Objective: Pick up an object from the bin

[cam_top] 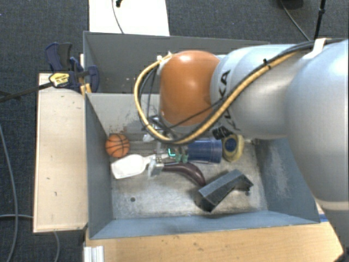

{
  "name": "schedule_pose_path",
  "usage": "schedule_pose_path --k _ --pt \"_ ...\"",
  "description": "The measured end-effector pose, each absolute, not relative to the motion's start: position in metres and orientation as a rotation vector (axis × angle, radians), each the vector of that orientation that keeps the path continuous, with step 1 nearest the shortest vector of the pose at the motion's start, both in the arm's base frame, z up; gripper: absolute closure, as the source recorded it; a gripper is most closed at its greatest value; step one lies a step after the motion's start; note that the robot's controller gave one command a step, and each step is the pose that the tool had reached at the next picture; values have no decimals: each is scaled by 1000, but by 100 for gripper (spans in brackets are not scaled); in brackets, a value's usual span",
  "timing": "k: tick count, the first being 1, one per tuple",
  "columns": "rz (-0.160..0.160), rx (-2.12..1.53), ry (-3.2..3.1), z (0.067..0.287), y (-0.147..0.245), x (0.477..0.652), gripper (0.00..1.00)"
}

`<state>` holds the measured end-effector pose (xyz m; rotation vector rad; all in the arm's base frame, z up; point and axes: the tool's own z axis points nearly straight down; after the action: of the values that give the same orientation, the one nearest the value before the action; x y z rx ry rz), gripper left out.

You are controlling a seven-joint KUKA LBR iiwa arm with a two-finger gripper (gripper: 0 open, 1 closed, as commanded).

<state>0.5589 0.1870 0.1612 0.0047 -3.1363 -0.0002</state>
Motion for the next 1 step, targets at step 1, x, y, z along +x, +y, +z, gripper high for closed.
schedule_pose_path --k 1 --pt "-2 -1 -3144 165 186 561 0"
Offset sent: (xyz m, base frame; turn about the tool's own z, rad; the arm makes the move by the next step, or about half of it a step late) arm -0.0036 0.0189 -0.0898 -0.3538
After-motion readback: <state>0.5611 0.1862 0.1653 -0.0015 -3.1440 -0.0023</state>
